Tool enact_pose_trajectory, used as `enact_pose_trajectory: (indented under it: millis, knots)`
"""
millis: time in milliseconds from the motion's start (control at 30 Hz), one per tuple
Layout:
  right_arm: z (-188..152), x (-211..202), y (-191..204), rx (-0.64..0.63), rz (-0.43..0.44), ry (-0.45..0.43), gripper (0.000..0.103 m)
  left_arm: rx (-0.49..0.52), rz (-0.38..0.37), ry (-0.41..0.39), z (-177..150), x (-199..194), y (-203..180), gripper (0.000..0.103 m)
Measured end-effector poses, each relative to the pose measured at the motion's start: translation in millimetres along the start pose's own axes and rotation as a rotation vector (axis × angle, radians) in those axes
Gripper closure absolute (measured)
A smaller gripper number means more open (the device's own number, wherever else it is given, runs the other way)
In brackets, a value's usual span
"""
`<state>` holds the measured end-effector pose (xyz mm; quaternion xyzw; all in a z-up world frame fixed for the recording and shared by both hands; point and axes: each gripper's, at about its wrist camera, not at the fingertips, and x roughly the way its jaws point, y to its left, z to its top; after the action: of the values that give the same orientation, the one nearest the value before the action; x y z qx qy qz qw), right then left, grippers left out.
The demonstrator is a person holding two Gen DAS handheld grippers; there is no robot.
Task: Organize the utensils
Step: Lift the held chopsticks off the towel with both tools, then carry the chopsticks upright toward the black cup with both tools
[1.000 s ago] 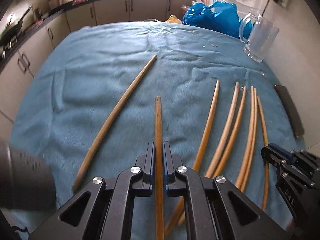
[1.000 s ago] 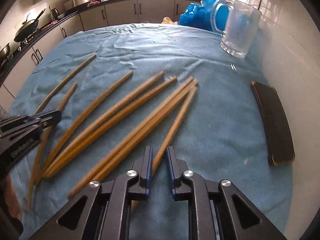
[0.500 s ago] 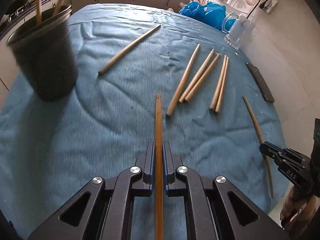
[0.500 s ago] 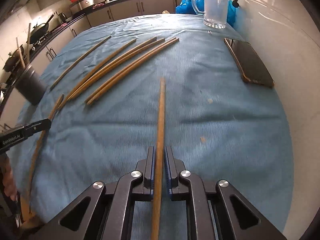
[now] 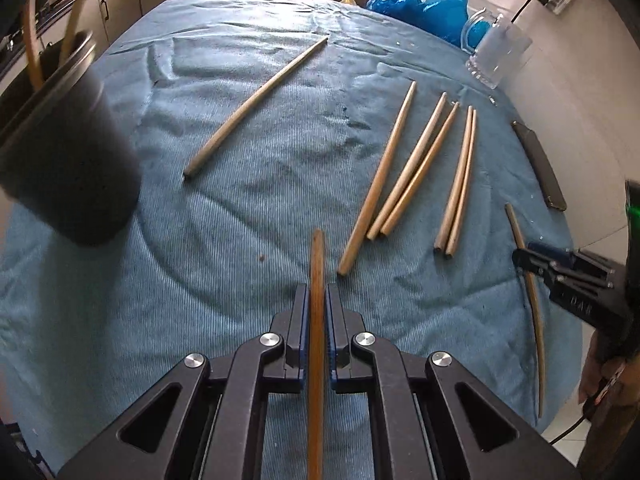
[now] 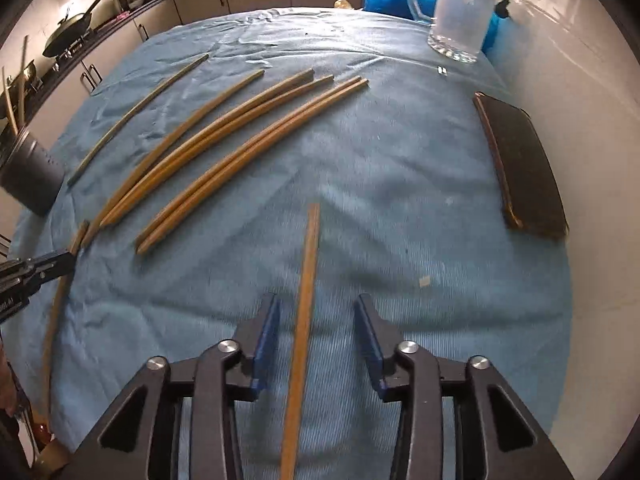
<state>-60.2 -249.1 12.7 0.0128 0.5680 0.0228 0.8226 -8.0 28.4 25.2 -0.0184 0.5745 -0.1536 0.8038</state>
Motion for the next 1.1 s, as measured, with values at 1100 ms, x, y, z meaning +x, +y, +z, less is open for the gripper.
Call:
enact_pose_trajectory:
  millis: [1100]
  knots:
    - [-35, -110, 38, 0.018, 0.196, -0.424, 0.096, 0.032, -0.156, -0.466, -51, -129, 2, 0.097]
